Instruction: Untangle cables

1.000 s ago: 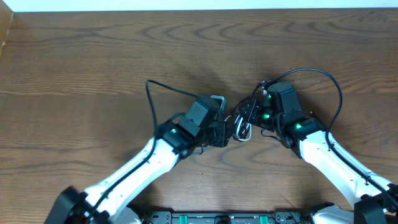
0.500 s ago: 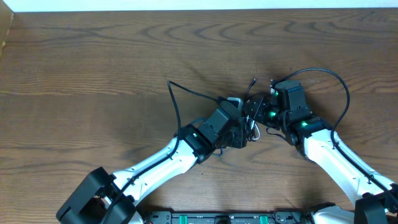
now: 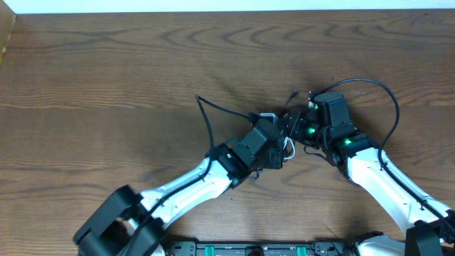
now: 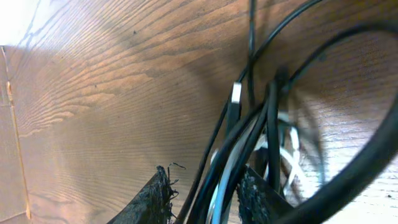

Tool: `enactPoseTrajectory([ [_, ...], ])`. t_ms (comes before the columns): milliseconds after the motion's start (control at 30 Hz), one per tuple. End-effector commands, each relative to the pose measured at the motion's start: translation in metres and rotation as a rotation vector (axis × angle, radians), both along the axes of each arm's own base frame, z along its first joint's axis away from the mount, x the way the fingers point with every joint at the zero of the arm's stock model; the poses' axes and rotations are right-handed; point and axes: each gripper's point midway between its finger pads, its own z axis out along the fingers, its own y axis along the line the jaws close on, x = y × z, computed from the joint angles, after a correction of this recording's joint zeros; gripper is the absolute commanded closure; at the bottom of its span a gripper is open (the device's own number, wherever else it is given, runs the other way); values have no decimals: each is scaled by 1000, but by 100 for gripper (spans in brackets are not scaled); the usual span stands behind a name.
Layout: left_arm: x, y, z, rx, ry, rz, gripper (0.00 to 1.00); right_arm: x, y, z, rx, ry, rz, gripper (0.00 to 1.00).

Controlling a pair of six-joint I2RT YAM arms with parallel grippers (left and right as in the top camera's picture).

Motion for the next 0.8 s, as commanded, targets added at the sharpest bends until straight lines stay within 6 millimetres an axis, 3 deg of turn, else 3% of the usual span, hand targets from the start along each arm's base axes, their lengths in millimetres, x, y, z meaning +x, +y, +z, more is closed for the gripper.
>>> enactPoseTrajectory([
  [0, 9, -3, -13, 6, 16, 49, 92, -1, 0, -1, 12, 14, -3, 67],
  [133, 9, -4, -20, 7, 26, 47, 92, -5, -1, -4, 3, 36, -4, 69],
  [233, 19, 15, -11, 26, 20, 73, 92, -14, -16, -19, -73, 95, -46, 91],
  [300, 24, 28, -2, 26, 21, 105, 92, -21, -24, -26, -114, 131, -65, 99],
  [467, 46, 67, 34, 6, -28, 210, 93, -36, -33, -36, -157, 205, -71, 99],
  [667, 71, 137, 74, 41, -129, 419, 92, -46, -42, -42, -187, 245, -59, 99],
  [767, 76, 160, 88, 29, -150, 481, 92, -49, -49, -44, -208, 255, -47, 99],
])
